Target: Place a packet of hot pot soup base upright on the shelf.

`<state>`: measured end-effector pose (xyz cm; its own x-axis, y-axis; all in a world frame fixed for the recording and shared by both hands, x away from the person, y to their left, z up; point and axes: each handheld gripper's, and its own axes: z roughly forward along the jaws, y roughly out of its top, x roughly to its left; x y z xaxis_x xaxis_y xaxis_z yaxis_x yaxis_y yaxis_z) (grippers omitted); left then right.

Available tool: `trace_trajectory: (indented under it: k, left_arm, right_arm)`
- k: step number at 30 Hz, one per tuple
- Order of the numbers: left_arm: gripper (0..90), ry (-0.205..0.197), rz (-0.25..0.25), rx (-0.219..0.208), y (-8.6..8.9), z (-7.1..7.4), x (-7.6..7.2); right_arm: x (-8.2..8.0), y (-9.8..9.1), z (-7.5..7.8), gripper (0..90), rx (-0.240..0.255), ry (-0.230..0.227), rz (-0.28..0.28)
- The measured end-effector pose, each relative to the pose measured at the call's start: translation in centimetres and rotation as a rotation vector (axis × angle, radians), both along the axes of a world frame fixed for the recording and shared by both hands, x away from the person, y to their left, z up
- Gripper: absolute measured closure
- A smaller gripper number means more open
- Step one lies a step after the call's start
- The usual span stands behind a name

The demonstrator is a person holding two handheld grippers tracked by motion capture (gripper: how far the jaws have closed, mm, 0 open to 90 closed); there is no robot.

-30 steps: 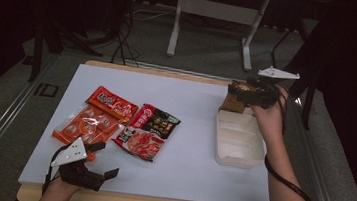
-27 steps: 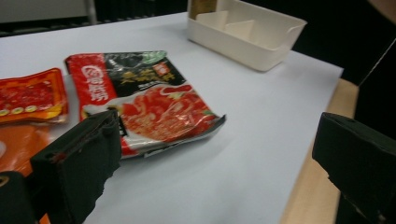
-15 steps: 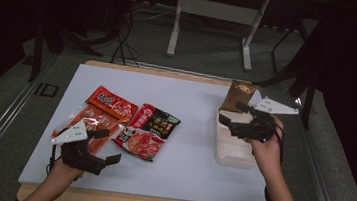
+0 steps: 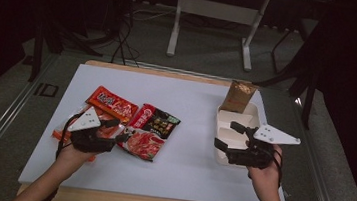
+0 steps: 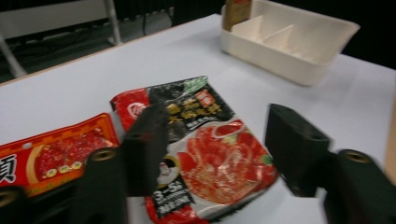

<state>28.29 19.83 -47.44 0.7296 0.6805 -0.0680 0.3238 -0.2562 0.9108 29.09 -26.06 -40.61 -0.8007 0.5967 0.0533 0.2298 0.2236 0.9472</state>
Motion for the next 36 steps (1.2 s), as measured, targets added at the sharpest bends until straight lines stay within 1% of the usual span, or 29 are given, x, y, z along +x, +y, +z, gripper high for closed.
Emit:
trace_trajectory:
  k: [1,2,3,5,6,7,8,9,12,13,15,16,17,18,20,21,22,24,25,29,31,33,34,35,36]
  left_arm:
    - [46.7,0.013,0.012,0.003,-0.1,-0.1,0.3]
    - [50.4,0.013,0.022,0.014,-0.1,-0.2,0.6]
    - [53.9,0.010,0.042,0.033,-0.3,-0.3,0.8]
    - [62.3,0.023,0.056,0.072,-0.5,-0.5,1.3]
    - [68.8,0.035,0.074,0.105,-0.7,-0.6,1.6]
    - [72.8,0.050,0.078,0.121,-0.7,-0.8,1.9]
    - [77.2,0.061,0.082,0.123,-0.7,-1.0,2.2]
    - [83.0,0.074,0.099,0.141,-0.7,-1.3,2.5]
    - [89.2,0.100,0.130,0.186,-0.6,-1.9,3.4]
    - [89.2,0.113,0.130,0.192,-0.6,-2.2,3.7]
    - [89.6,0.116,0.143,0.234,-0.8,-2.6,4.2]
    - [89.6,0.126,0.141,0.246,-0.8,-2.8,4.5]
    - [89.7,0.143,0.151,0.271,-1.0,-3.2,5.2]
    - [89.7,0.143,0.151,0.271,-1.0,-3.2,5.2]
    - [89.8,0.168,0.148,0.272,-1.1,-3.6,5.9]
    - [89.7,0.182,0.152,0.283,-1.2,-3.8,6.2]
    - [89.7,0.196,0.145,0.292,-1.3,-4.0,6.5]
    - [89.7,0.215,0.155,0.333,-1.6,-4.3,7.0]
    - [89.8,0.226,0.149,0.339,-1.7,-4.5,7.3]
    - [89.7,0.229,0.156,0.390,-2.3,-5.0,7.8]
    - [89.7,0.220,0.182,0.439,-2.7,-5.3,7.9]
    - [89.7,0.240,0.164,0.433,-2.8,-5.5,8.2]
    - [89.7,0.244,0.162,0.442,-2.9,-5.6,8.2]
    - [89.7,0.244,0.162,0.442,-2.9,-5.6,8.2]
    - [89.7,0.264,0.157,0.438,-2.9,-5.7,8.5]
  right_arm:
    - [-0.3,0.1,0.0,16.1,0.010,0.001,0.014]
    - [-0.6,0.1,0.0,16.1,0.011,-0.003,0.024]
    - [-0.9,0.3,0.0,16.3,0.009,-0.010,0.028]
    - [-1.4,0.4,-0.1,16.4,0.024,-0.016,0.051]
    - [-1.6,0.5,-0.1,16.3,0.020,-0.018,0.055]
    - [-1.8,0.6,-0.2,16.4,0.019,-0.020,0.059]
    - [-2.0,0.6,-0.2,16.3,0.028,-0.018,0.065]
    - [-2.3,0.7,-0.4,16.3,0.034,-0.013,0.074]
    - [-2.6,0.9,-0.7,16.3,0.029,-0.015,0.080]
    - [-2.6,0.9,-0.7,16.3,0.029,-0.015,0.080]
    - [-2.8,0.9,-0.9,16.3,0.031,-0.008,0.089]
    - [-2.8,0.9,-0.9,16.3,0.031,-0.008,0.089]
    - [-2.8,0.9,-1.1,16.3,0.027,-0.007,0.086]
    - [-2.8,0.9,-1.1,16.3,0.029,-0.006,0.086]
    - [-2.7,0.9,-1.3,16.3,0.038,0.002,0.090]
    - [-2.7,0.9,-1.3,16.3,0.037,0.006,0.091]
    - [-2.7,0.9,-1.3,16.3,0.037,0.006,0.091]
    - [-2.7,0.8,-1.4,16.3,0.034,0.006,0.095]
    - [-2.7,0.8,-1.4,16.3,0.035,0.006,0.095]
    - [-2.7,0.7,-1.4,16.4,0.038,0.002,0.092]
    - [-2.7,0.7,-1.4,16.4,0.039,-0.003,0.094]
    - [-2.8,0.7,-1.4,16.3,0.037,-0.007,0.099]
    - [-2.8,0.7,-1.4,16.3,0.037,-0.007,0.099]
    - [-2.8,0.7,-1.4,16.3,0.037,-0.007,0.099]
    - [-2.8,0.6,-1.3,16.4,0.038,-0.006,0.101]
